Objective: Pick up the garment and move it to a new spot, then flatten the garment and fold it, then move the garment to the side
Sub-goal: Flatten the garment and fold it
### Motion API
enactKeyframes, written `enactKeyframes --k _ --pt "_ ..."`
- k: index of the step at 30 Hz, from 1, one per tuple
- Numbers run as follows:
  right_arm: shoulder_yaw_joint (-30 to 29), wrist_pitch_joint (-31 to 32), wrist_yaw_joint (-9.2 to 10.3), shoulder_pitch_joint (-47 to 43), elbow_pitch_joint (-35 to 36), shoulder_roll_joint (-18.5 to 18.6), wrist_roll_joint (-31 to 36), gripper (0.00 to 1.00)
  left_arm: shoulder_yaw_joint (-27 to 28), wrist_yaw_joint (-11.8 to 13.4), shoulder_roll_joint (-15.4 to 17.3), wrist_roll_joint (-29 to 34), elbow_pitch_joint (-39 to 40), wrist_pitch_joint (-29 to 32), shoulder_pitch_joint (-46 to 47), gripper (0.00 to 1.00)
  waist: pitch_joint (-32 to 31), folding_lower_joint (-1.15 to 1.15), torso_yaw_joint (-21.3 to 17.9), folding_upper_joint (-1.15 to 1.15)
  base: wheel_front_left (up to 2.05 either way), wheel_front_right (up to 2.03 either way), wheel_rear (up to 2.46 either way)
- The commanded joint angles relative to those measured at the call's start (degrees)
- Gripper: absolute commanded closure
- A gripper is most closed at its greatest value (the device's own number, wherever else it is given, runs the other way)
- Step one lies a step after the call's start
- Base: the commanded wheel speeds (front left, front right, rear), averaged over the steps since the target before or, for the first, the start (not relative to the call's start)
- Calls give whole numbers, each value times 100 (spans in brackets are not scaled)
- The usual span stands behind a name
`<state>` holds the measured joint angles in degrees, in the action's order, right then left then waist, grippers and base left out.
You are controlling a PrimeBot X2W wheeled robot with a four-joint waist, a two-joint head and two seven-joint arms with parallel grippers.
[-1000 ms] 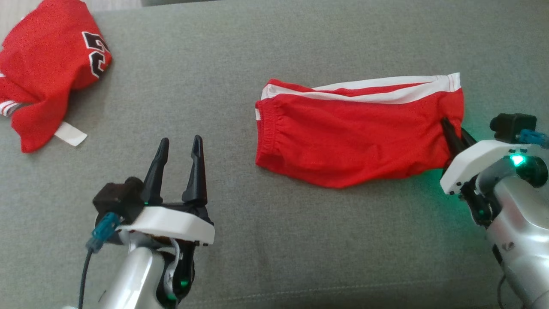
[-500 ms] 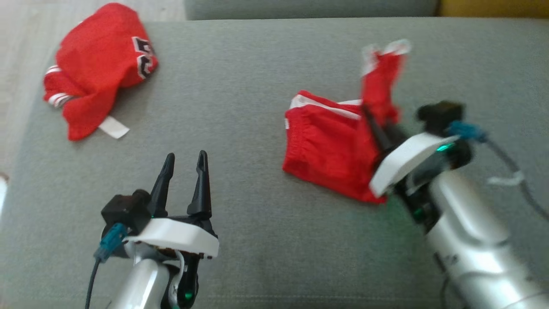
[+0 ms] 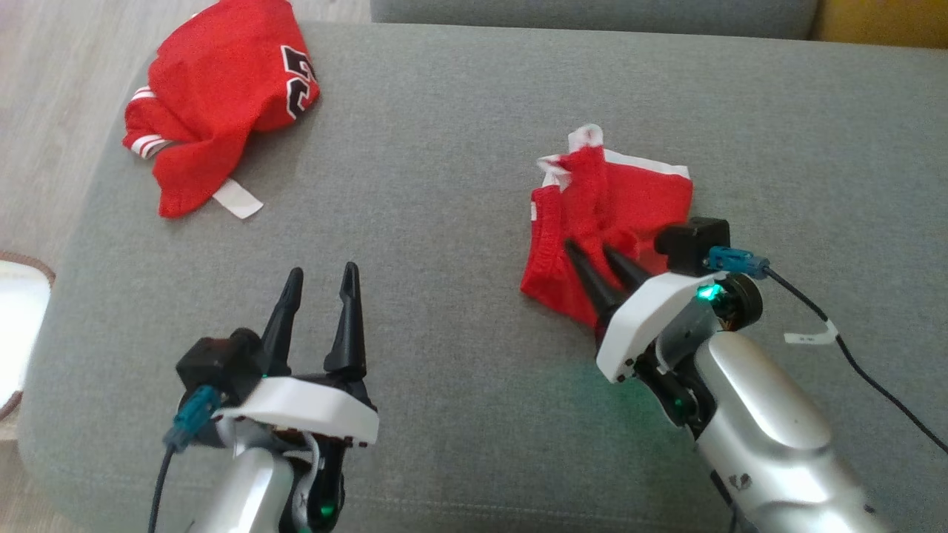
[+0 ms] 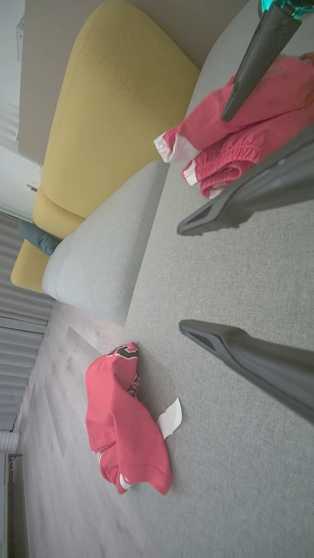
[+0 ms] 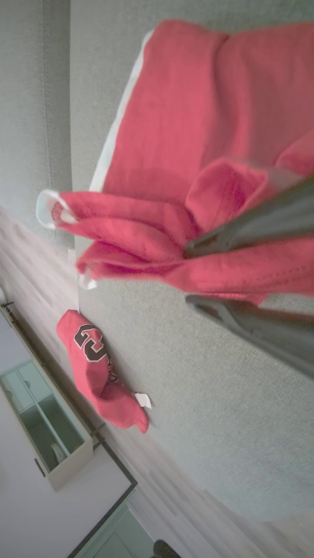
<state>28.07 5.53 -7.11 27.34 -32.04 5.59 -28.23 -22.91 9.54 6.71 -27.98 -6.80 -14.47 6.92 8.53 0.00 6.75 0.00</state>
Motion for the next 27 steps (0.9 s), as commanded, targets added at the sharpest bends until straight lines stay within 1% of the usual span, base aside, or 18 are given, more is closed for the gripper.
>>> enactKeyframes --k 1,6,8,10,11,12,15,16,17,18,19,20,21,24,25,27 --pt "92 -86 -37 87 218 -135 -4 0 246 -19 13 -30 170 -42 113 0 -7 0 -27 0 0 0 0" --pt "87 -323 -37 -7 519 -85 -86 0 270 -25 -10 -29 168 -46 90 0 -32 0 -182 0 0 0 0" --pt "-13 -478 -37 -66 732 -41 -124 0 276 -32 -11 -24 168 -47 86 0 -35 0 -254 0 0 0 0" --pt "-233 -653 -37 -122 925 32 -97 0 280 -35 -14 -16 173 -47 87 0 -33 0 -313 0 0 0 0" --pt "-353 -735 -37 -140 1003 84 -34 0 284 -35 -15 -13 177 -48 89 0 -28 0 -339 0 0 0 0" --pt "-595 -830 -37 -182 1066 182 142 0 288 -41 -16 -10 178 -48 95 0 -16 0 -376 0 0 0 0" --pt "-837 -840 -37 -232 952 290 601 0 280 -60 -23 -3 173 -49 128 0 32 0 -392 0 0 0 0" --pt "-838 -826 -37 -229 881 295 697 13 277 -66 -23 -2 173 -49 139 0 49 0 -388 0 0 0 0" --pt "-815 -811 -37 -212 791 307 800 44 272 -73 -24 1 173 -49 151 0 72 0 -376 0 0 0 0" --pt "-773 -792 -37 -188 680 312 882 60 267 -80 -24 4 172 -49 164 0 94 0 -360 0 0 0 0" --pt "-726 -780 -37 -151 551 319 962 72 261 -87 -26 7 169 -50 179 0 115 0 -338 0 0 0 0" --pt "-661 -765 -37 -102 408 340 1067 87 252 -93 -29 11 165 -50 195 0 135 0 -307 0 0 0 0" --pt "-586 -748 -37 -53 259 353 1156 100 246 -94 -31 15 158 -50 211 0 151 0 -274 0 0 0 0" --pt "-318 -704 -37 78 -150 335 1199 100 237 -98 -42 17 134 -50 243 0 184 0 -154 0 0 0 0" --pt "-318 -704 -37 78 -150 335 1199 100 237 -98 -42 17 134 -50 243 0 184 0 -154 0 0 0 0" --pt "-134 -706 -37 159 -374 339 1158 100 250 -90 -45 15 126 -50 249 0 199 0 -83 0 0 0 0"
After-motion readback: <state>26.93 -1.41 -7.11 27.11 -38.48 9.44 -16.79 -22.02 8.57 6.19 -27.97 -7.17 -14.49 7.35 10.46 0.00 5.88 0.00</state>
